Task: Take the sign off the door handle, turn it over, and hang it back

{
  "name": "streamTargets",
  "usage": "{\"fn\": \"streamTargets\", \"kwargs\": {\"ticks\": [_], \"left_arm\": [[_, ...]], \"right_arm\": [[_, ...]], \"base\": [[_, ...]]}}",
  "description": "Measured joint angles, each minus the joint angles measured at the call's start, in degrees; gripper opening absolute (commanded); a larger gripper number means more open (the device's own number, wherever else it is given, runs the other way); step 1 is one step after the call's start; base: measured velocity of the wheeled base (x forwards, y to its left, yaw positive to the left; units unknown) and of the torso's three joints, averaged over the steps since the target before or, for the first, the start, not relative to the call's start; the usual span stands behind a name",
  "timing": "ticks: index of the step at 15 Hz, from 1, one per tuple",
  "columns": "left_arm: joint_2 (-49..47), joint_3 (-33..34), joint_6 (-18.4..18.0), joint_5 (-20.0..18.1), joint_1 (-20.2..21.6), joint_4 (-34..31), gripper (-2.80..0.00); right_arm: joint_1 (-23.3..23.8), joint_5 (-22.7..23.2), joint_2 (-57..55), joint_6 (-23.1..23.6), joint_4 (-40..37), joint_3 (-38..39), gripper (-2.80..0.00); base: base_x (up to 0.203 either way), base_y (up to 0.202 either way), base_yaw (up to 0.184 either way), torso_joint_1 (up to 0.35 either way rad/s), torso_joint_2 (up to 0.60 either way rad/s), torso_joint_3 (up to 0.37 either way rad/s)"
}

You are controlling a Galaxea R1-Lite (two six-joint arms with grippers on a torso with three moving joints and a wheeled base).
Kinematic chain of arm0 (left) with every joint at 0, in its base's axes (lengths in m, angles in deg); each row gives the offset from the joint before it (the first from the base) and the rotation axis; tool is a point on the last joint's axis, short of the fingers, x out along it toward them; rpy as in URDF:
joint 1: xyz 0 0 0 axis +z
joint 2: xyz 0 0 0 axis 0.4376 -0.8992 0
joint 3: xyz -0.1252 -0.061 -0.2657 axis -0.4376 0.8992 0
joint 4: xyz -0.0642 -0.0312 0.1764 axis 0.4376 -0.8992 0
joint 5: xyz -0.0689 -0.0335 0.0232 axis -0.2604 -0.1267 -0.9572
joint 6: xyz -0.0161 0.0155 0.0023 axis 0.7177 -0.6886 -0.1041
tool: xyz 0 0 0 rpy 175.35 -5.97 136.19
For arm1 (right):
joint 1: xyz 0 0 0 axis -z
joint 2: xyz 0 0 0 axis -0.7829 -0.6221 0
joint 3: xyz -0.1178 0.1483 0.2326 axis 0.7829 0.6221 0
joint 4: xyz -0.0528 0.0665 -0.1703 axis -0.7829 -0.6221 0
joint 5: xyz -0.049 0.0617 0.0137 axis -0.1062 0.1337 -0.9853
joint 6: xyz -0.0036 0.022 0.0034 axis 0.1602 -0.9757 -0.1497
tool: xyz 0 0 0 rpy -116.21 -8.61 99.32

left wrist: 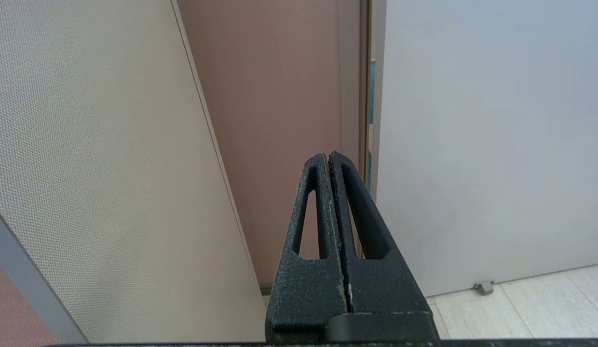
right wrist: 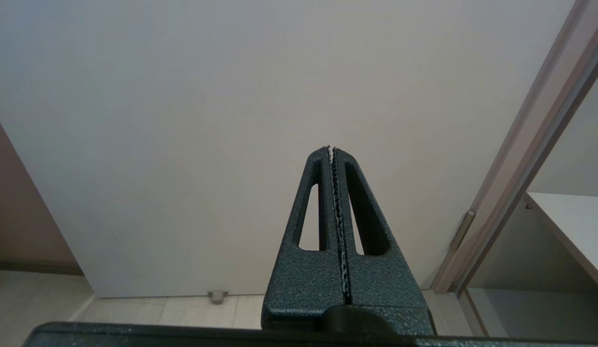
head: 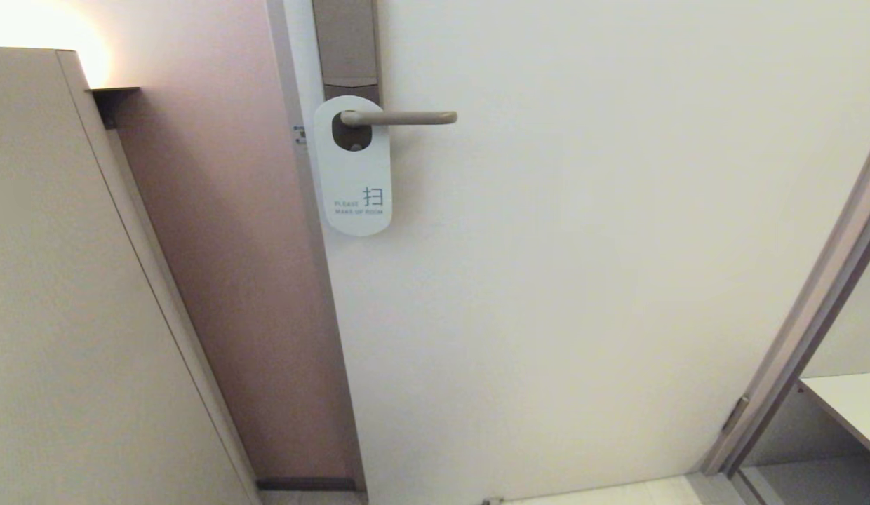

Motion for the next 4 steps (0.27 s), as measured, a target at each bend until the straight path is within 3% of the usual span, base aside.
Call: {"fn": "streamTargets", "kwargs": {"ticks": [4], "left_arm": [[0.0,0.0,0.0,0.0,0.0,0.0,-2.80]], "right_arm": [[0.0,0.0,0.0,-0.1,0.0,0.0,-2.80]], "base": [[0.000,0.000,0.000,0.000,0.00,0.000]]}}
